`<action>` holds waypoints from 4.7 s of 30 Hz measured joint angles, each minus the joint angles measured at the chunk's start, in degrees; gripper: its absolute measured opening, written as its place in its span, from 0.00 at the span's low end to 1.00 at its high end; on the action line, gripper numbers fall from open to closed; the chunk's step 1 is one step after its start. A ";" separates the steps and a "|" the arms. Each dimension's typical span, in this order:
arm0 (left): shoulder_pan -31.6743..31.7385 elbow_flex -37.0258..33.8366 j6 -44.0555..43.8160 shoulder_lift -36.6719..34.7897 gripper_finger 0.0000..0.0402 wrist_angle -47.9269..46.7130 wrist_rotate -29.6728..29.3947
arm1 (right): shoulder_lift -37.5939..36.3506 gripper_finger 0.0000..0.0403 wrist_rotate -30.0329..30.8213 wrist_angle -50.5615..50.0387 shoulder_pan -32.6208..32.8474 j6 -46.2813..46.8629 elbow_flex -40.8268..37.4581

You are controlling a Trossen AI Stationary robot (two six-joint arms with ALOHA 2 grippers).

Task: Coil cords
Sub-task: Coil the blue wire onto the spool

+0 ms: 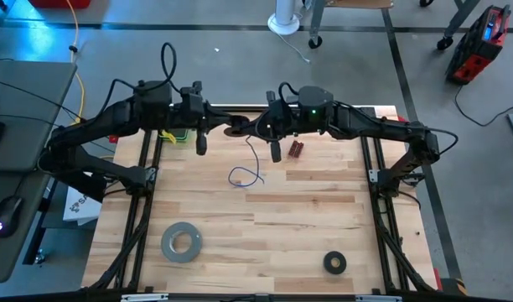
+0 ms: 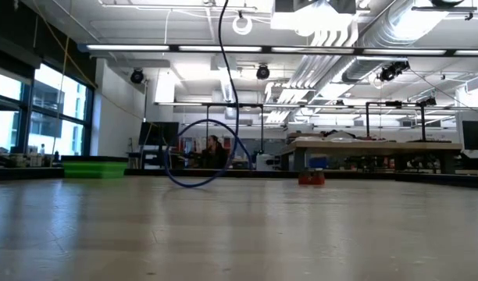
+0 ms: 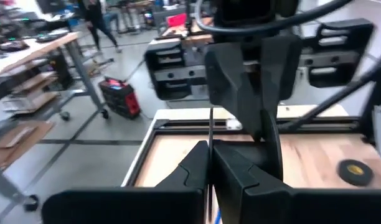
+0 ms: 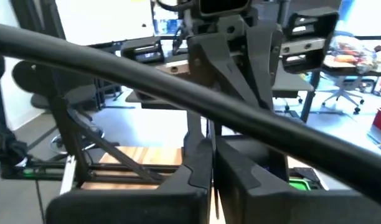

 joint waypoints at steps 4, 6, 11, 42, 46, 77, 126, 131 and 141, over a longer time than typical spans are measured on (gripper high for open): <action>-0.03 -0.04 -1.50 -1.68 0.10 -1.49 -4.10 | -0.16 0.01 0.71 -0.65 -0.47 0.09 0.00; 0.06 0.04 -1.67 -3.59 0.15 -3.43 -6.39 | -0.36 0.01 0.10 -1.14 -1.11 -0.06 0.00; 0.06 0.11 -7.22 -7.93 0.29 -9.29 -8.29 | -0.59 0.00 -0.31 -0.10 -2.82 0.22 0.00; -1.54 0.07 -7.87 -3.32 0.39 -0.90 2.26 | 2.10 0.00 -1.48 12.60 -2.97 5.93 -0.04; -1.54 0.07 -7.43 -3.30 0.23 -1.15 2.25 | 2.10 0.00 -1.51 12.48 -2.96 5.56 -0.04; 1.02 0.13 -32.17 -10.57 0.00 31.02 7.79 | 1.35 0.52 -3.82 12.66 -3.41 8.28 6.08; 0.96 0.07 -62.99 -4.45 0.00 53.23 3.67 | 6.23 0.34 -0.28 24.23 -0.37 3.26 6.01; 0.96 0.07 -62.96 -4.45 0.00 53.23 2.97 | 7.06 0.31 3.40 23.88 -0.37 3.57 6.03; 0.98 0.07 -61.92 -4.44 0.00 53.14 2.86 | 8.48 0.31 4.63 24.85 0.01 6.92 6.01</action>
